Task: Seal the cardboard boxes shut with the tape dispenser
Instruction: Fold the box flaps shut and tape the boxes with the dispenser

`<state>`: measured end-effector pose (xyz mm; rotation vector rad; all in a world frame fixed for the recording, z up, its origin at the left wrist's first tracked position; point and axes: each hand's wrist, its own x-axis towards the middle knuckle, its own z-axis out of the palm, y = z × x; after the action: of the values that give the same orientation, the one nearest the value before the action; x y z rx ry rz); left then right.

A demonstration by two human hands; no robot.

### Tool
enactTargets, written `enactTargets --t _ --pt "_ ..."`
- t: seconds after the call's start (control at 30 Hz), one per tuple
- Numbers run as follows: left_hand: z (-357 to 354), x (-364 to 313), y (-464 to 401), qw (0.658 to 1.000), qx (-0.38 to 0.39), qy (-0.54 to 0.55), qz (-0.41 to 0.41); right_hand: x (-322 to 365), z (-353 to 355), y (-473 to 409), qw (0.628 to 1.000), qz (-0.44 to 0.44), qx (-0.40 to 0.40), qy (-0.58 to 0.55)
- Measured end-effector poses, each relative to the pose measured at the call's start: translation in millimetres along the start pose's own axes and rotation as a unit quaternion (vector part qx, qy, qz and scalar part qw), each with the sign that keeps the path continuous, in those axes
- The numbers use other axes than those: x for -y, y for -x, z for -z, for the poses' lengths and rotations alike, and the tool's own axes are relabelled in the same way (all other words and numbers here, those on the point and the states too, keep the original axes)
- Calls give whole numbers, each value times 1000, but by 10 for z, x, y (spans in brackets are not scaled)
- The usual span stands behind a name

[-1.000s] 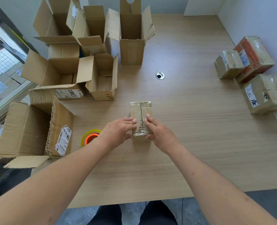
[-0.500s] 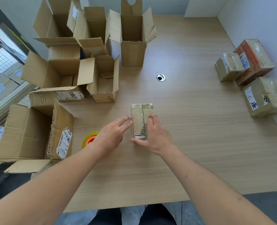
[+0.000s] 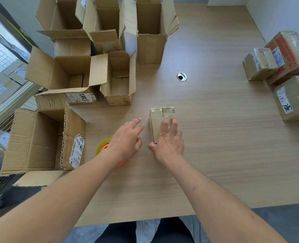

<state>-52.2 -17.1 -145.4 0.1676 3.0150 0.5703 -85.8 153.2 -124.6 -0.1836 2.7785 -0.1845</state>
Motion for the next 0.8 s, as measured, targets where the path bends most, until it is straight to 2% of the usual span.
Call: enactTargets --t 0.2,0.37,0.6,0.8 --pt "148 -47 -45 1000 -2 -8 3 -20 87 -7 997 -21 18 -74" --pt "411 -113 -50 1000 5 -26 -7 -85 210 216 989 -41 -21 -141" --pt "824 -439 -112 996 39 -52 -58 -210 760 573 987 -43 -82 -131" --pt "1137 -1006 -169 994 31 -53 -93 -551 1233 893 985 -59 -108 -120"
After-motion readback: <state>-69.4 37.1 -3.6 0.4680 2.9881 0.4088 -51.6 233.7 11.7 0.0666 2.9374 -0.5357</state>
